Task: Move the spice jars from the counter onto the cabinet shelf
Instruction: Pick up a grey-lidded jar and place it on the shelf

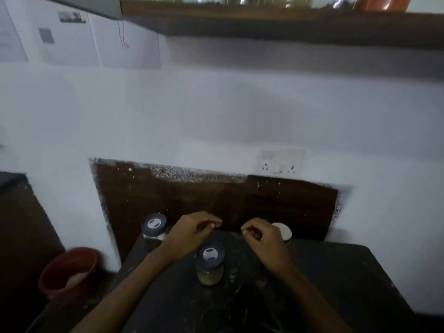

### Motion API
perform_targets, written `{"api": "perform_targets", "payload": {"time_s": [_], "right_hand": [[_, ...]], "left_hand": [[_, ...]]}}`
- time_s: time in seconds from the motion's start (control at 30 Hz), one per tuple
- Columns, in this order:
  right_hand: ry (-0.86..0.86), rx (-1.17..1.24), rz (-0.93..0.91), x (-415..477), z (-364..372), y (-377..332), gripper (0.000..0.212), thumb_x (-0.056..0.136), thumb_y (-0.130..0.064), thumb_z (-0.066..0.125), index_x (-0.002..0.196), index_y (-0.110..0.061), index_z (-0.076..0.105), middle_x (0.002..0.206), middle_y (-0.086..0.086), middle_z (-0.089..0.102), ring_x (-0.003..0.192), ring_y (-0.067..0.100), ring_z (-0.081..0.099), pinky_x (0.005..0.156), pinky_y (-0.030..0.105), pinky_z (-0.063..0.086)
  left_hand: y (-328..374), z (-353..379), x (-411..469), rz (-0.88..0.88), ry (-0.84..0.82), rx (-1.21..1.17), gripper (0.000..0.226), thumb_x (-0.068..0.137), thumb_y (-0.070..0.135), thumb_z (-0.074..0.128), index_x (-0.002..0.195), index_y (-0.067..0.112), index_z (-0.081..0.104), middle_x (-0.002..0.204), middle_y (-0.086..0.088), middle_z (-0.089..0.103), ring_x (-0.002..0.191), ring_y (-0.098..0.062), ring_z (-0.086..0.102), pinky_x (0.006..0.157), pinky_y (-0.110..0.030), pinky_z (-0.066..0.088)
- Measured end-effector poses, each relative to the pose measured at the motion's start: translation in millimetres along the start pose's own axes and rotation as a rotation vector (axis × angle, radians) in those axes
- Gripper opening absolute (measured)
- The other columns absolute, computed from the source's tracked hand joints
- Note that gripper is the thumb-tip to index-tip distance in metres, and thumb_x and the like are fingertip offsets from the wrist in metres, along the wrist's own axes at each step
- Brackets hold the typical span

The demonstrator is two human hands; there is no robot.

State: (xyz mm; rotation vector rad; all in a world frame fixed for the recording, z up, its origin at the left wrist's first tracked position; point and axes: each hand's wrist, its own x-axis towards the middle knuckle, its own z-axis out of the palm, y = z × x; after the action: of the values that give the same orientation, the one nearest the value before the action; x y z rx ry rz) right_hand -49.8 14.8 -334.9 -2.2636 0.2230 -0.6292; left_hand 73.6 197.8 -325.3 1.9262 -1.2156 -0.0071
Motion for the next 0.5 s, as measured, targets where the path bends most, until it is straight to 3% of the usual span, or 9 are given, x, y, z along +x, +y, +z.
{"api": "perform_targets", "payload": {"time_s": [0.2, 0.3, 0.43, 0.5], "right_hand": [[-0.203, -0.142, 0.144, -9, 62, 50, 0.017, 0.083, -0.015, 0.062, 0.099, -0.02, 0.063, 0.101, -0.006, 0.056, 0.099, 0.01, 0.054, 0.082, 0.02, 0.045], [-0.275, -0.158, 0.224, -6, 86, 71, 0.039, 0.077, -0.022, 0.069, 0.114, -0.025, 0.057, 0.116, -0.007, 0.052, 0.111, 0.01, 0.048, 0.091, 0.024, 0.042], [-0.288, -0.145, 0.315, 1, 117, 81, 0.072, 0.069, -0.027, 0.078, 0.133, -0.024, 0.044, 0.137, -0.003, 0.043, 0.122, 0.012, 0.042, 0.094, 0.021, 0.035], [-0.332, -0.152, 0.321, 5, 134, 84, 0.086, 0.069, -0.026, 0.08, 0.141, -0.018, 0.034, 0.149, 0.005, 0.03, 0.134, 0.019, 0.032, 0.103, 0.027, 0.034]], "left_hand": [[-61, 32, -37, -0.187, -0.223, 0.202, 0.033, 0.09, 0.018, 0.058, 0.122, 0.024, 0.057, 0.126, 0.006, 0.056, 0.118, -0.007, 0.049, 0.103, -0.029, 0.041], [-79, 44, -43, -0.249, -0.342, 0.291, 0.049, 0.09, 0.027, 0.057, 0.137, 0.024, 0.044, 0.147, 0.002, 0.037, 0.137, -0.013, 0.03, 0.113, -0.031, 0.027], [-94, 55, -43, -0.279, -0.564, 0.517, 0.059, 0.092, 0.031, 0.053, 0.146, 0.026, 0.028, 0.157, 0.002, 0.017, 0.146, -0.022, 0.008, 0.116, -0.053, 0.013], [-99, 58, -44, -0.277, -0.674, 0.618, 0.064, 0.092, 0.03, 0.053, 0.148, 0.026, 0.021, 0.159, 0.002, 0.009, 0.146, -0.024, 0.001, 0.113, -0.061, 0.005]]}}
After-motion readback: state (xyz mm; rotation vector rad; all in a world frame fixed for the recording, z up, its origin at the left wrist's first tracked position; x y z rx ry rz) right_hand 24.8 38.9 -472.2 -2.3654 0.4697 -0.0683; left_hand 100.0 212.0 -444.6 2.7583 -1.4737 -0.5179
